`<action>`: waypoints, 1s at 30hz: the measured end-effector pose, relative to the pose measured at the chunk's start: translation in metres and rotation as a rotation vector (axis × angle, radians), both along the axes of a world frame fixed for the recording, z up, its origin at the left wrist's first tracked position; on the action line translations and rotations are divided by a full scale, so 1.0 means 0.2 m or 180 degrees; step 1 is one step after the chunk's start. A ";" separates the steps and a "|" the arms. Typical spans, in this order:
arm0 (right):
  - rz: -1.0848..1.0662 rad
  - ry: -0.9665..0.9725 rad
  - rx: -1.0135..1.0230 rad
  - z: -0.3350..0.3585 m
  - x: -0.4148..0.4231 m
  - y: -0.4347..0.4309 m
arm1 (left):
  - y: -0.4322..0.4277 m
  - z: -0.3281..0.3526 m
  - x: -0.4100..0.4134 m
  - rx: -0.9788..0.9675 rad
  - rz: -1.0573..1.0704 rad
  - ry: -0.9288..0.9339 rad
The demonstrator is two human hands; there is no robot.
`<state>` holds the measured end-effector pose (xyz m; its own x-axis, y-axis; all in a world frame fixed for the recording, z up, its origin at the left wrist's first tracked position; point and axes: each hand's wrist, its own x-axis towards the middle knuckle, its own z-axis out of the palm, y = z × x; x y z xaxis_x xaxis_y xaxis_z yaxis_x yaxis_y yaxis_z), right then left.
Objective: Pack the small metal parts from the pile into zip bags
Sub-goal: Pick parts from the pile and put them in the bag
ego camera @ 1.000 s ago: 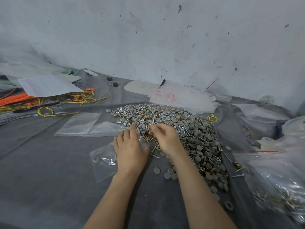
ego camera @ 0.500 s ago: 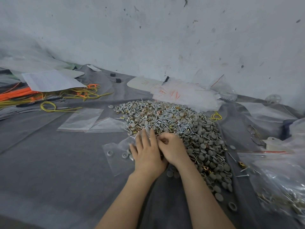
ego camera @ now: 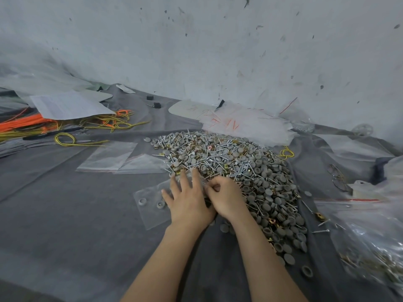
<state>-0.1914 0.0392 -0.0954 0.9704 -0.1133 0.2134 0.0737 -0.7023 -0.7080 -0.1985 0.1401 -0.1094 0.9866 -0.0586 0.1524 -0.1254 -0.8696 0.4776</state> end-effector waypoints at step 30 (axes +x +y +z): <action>-0.0060 0.0062 0.0499 0.02 -0.02 0.00 | -0.04 0.03 -0.05 -0.0654 -0.1159 -0.0920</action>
